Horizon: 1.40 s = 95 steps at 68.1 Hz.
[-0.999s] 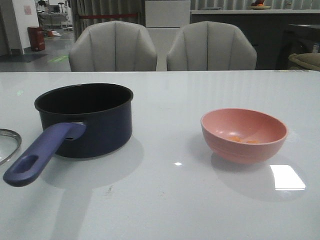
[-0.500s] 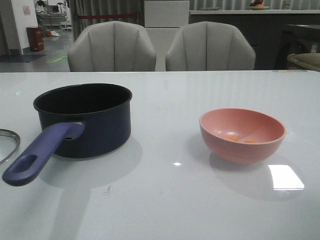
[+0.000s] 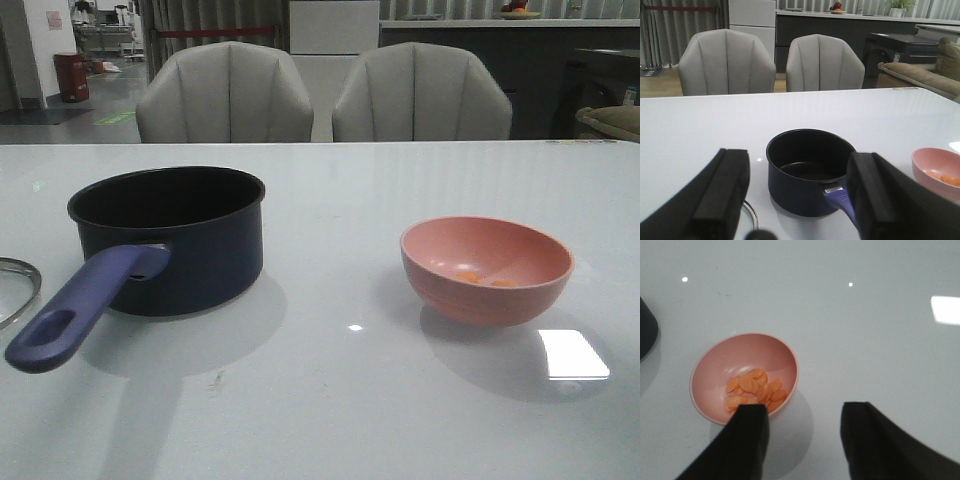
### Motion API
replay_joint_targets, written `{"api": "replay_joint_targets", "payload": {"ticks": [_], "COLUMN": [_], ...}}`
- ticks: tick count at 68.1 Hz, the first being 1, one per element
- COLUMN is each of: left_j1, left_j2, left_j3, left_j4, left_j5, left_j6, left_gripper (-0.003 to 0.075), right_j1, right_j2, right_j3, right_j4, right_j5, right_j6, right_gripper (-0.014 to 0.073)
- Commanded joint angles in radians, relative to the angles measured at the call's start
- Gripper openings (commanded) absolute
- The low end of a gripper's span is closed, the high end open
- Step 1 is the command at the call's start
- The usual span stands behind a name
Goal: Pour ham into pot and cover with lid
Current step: 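Grasp the pink bowl rim with the right gripper and lift it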
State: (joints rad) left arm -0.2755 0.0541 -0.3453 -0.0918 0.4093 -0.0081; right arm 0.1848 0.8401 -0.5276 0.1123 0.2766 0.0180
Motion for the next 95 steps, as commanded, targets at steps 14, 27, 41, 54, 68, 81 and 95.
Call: {"api": "replay_joint_targets", "payload": {"ticks": [14, 27, 41, 54, 68, 81, 95], "left_j1": [-0.008, -0.008, -0.008, -0.008, -0.008, -0.008, -0.008], "left_j2": [0.013, 0.013, 0.013, 0.013, 0.013, 0.013, 0.013], "left_j3": [-0.027, -0.027, -0.027, -0.027, -0.027, -0.027, -0.027], "left_j4": [-0.003, -0.003, -0.003, -0.003, -0.003, -0.003, -0.003], "left_j5": [-0.079, -0.079, -0.079, -0.079, -0.079, -0.079, -0.079], "left_j6": [-0.001, -0.001, -0.001, -0.001, -0.001, -0.001, -0.001], "left_gripper": [0.0458, 0.0458, 0.0458, 0.0458, 0.0458, 0.0458, 0.0458], "right_j1": [0.001, 0.001, 0.001, 0.001, 0.001, 0.001, 0.04], "right_j2": [0.397, 0.602, 0.764, 0.871, 0.881, 0.835, 0.795], "right_j3": [-0.243, -0.349, -0.434, -0.487, -0.551, -0.627, -0.754], "right_j4": [0.048, 0.048, 0.048, 0.066, 0.119, 0.121, 0.148], "right_j5": [-0.001, 0.014, 0.015, 0.027, 0.057, 0.074, 0.126], "right_j6": [0.006, 0.006, 0.006, 0.006, 0.006, 0.006, -0.018], "right_gripper": [0.0519, 0.0517, 0.0473, 0.0254, 0.0139, 0.0139, 0.0139]}}
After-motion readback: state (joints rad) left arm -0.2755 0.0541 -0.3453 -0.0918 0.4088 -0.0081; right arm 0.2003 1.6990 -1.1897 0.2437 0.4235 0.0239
